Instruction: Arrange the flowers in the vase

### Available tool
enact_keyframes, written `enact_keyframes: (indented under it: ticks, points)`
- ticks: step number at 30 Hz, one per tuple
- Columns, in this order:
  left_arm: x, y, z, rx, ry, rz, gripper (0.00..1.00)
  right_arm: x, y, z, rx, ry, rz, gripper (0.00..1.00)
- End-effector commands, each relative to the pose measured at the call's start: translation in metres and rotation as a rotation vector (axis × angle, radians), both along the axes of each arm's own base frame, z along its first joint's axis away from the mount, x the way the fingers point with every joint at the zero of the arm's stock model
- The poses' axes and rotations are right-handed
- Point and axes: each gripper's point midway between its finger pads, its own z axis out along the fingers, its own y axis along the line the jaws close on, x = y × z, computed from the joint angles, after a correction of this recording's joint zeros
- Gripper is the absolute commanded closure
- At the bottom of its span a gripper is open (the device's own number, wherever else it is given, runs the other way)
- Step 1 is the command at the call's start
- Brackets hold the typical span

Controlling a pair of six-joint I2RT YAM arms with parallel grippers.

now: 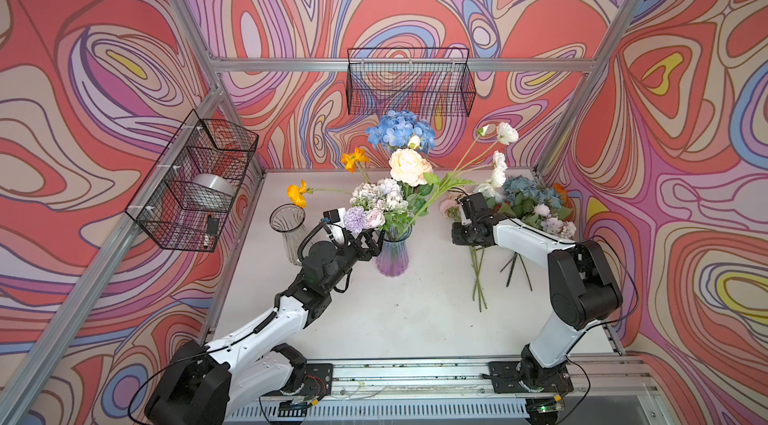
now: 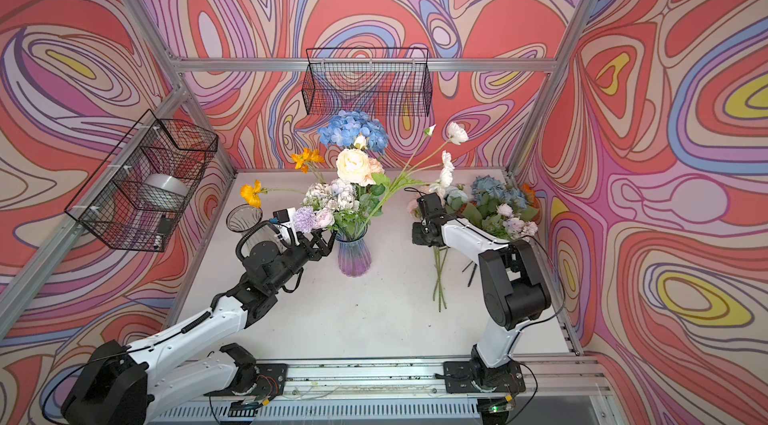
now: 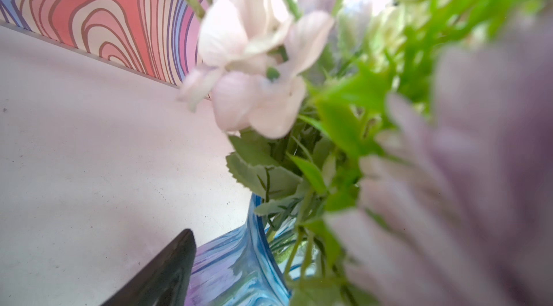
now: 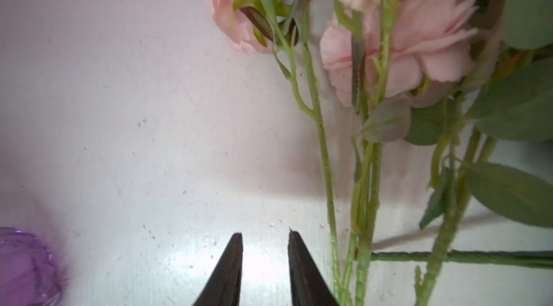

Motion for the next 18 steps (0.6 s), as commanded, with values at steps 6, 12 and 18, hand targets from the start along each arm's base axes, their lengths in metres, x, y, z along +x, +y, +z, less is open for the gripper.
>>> enact_keyframes:
  ticks: [6,12,18]
  points:
    - [0.001,-0.001,0.002,-0.001,-0.016,0.0,0.1,-0.029,-0.033,-0.024,-0.143,0.093,-0.057,0.68]
    - [0.001,-0.001,0.003,0.001,-0.014,0.001,0.11,-0.032,-0.037,-0.024,-0.169,0.102,-0.066,0.68]
    - [0.003,-0.002,0.003,0.003,-0.009,0.003,0.11,-0.038,-0.04,-0.012,-0.169,0.084,-0.066,0.64]
